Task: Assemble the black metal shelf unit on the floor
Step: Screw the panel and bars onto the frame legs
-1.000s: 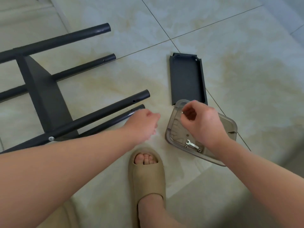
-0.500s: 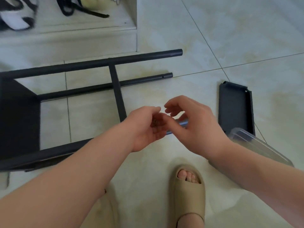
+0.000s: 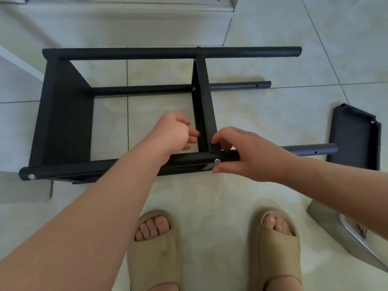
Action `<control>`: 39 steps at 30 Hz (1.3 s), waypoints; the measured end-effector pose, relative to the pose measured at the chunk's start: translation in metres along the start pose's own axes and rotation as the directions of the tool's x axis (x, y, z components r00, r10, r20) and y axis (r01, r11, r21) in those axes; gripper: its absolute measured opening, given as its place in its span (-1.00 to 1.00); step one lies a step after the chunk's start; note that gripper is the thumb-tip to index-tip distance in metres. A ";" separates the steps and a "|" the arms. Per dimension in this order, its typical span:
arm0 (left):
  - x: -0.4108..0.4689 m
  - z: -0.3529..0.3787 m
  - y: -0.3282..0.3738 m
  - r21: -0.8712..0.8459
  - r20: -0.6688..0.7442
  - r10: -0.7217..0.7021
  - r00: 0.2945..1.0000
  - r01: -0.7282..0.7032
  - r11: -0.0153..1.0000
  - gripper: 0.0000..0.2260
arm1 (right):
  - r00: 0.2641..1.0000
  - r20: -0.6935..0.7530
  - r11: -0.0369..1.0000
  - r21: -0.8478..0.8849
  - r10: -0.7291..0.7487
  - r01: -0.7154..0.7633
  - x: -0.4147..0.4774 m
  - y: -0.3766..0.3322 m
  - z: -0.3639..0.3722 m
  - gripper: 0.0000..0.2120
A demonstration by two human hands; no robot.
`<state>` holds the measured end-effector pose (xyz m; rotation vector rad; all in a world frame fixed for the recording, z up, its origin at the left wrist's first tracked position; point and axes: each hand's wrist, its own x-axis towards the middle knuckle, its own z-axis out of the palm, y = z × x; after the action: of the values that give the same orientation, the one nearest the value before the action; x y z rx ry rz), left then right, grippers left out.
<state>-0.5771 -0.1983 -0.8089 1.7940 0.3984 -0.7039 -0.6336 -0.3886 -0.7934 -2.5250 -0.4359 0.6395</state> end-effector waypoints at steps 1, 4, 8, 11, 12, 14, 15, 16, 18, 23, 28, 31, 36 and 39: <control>0.003 0.002 0.000 0.052 0.064 -0.004 0.998 0.001 0.999 -0.81 | 1.000 -0.014 1.000 0.023 -0.010 0.010 0.003 0.003 0.000 -0.56; 0.011 0.009 0.005 0.199 0.242 -0.047 0.969 -0.002 0.980 -0.80 | 0.998 -0.055 0.997 0.076 -0.013 0.017 0.008 0.013 0.004 -0.56; 0.017 0.012 0.004 0.365 0.325 -0.072 0.943 -0.055 0.929 -0.77 | 0.989 -0.142 0.999 0.002 -0.042 0.042 0.009 0.023 0.011 -0.25; 0.021 0.012 0.001 0.362 0.360 -0.077 0.930 -0.063 0.930 -0.80 | 0.984 -0.150 0.991 -0.110 -0.092 0.076 0.013 0.027 0.010 -0.08; 0.023 0.012 0.000 0.369 0.365 -0.076 0.928 -0.069 0.927 -0.80 | 0.986 -0.125 0.982 -0.167 -0.114 0.092 0.015 0.028 0.009 -0.06; 0.024 0.012 -0.001 0.384 0.365 -0.067 0.929 -0.084 0.919 -0.83 | 0.986 -0.055 0.944 -0.302 -0.155 0.131 0.021 0.030 0.006 -0.03; 0.024 0.013 -0.001 0.389 0.360 -0.063 0.931 -0.088 0.917 -0.83 | 0.985 -0.024 0.926 -0.346 -0.170 0.152 0.024 0.031 0.005 -0.02; 0.023 0.013 -0.001 0.393 0.355 -0.059 0.933 -0.092 0.915 -0.84 | 0.983 0.000 0.916 -0.363 -0.184 0.172 0.026 0.032 0.004 -0.01; 0.023 0.013 -0.002 0.404 0.343 -0.055 0.938 -0.094 0.910 -0.84 | 0.977 0.023 0.914 -0.349 -0.213 0.208 0.029 0.035 0.005 -0.01; 0.023 0.011 -0.003 0.396 0.321 -0.070 0.945 -0.067 0.916 -0.82 | 0.968 0.011 0.893 -0.383 -0.251 0.236 0.032 0.039 0.009 -0.02; 0.025 0.008 -0.005 0.381 0.327 -0.125 0.937 -0.010 0.924 -0.80 | 0.960 0.002 0.881 -0.398 -0.279 0.257 0.032 0.040 0.011 -0.03; 0.027 0.007 -0.006 0.323 0.358 -0.152 0.921 0.031 0.946 -0.81 | 0.955 -0.019 0.876 -0.405 -0.295 0.263 0.033 0.041 0.012 -0.03; 0.030 0.007 -0.007 0.282 0.369 -0.164 0.915 0.058 0.958 -0.85 | 0.954 -0.034 0.876 -0.407 -0.298 0.259 0.033 0.041 0.012 -0.03; 0.032 0.008 -0.008 0.247 0.384 -0.180 0.906 0.087 0.965 -0.86 | 0.954 -0.038 0.875 -0.409 -0.298 0.257 0.033 0.040 0.012 -0.03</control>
<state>-0.5590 -0.2055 -0.8368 1.7811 0.1677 -1.2332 -0.6054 -0.4034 -0.8359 -2.7774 -0.9598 0.3345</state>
